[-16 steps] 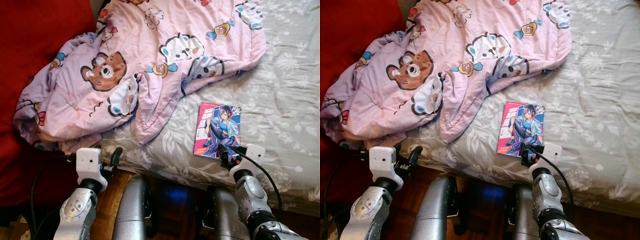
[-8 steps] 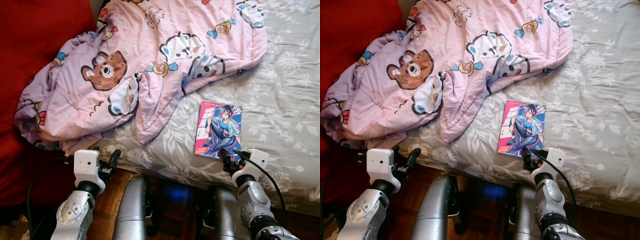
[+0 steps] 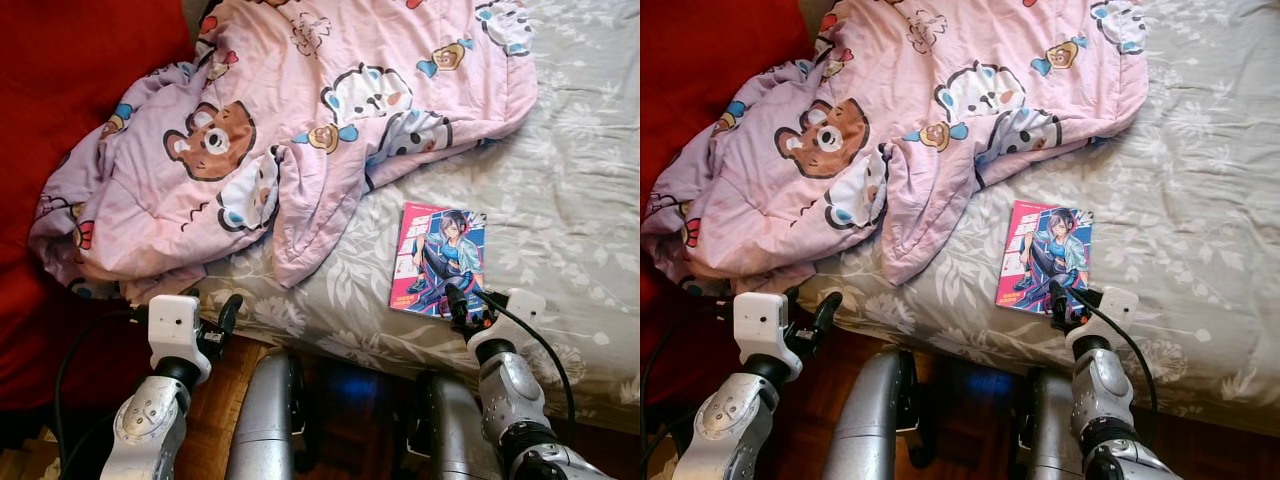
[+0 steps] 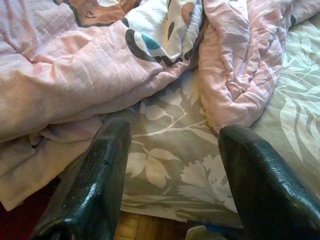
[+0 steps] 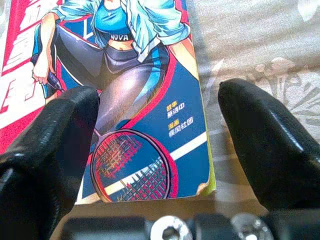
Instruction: Clean up the room
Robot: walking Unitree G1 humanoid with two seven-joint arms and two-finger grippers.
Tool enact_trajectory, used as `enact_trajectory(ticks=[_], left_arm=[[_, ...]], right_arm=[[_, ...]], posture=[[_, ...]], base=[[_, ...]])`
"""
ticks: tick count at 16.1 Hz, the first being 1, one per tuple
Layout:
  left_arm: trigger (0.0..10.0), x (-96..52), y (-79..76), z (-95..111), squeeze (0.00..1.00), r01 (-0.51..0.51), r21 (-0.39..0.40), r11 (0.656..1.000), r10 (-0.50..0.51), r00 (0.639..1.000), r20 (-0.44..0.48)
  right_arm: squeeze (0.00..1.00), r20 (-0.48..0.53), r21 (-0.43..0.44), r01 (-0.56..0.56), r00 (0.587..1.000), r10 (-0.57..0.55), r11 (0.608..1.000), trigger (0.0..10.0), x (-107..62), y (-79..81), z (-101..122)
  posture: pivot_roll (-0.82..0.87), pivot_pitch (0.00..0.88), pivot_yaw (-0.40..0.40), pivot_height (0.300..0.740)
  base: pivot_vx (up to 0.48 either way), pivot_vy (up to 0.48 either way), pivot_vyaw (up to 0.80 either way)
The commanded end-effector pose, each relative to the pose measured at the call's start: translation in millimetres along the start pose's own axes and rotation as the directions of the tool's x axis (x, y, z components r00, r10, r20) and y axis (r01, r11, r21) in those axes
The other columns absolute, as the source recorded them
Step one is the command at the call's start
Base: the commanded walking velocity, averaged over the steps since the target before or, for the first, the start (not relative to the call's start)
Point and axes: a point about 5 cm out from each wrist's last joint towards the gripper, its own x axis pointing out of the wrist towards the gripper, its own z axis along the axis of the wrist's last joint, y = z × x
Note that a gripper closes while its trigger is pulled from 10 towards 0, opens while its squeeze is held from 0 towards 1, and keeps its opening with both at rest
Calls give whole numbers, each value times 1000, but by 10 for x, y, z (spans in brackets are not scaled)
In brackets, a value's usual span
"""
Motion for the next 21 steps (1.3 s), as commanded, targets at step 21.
enact_trajectory(ticks=[21], left_arm=[[10000, -175, -26, -87, 0, 15, 0, 1000, -15, 998, -63]], right_arm=[[0, -164, 232, 57, 986, -19, 971, 10000, -246, -124, -445]], posture=[[284, 438, 134, 610]], base=[[0, 0, 0]])
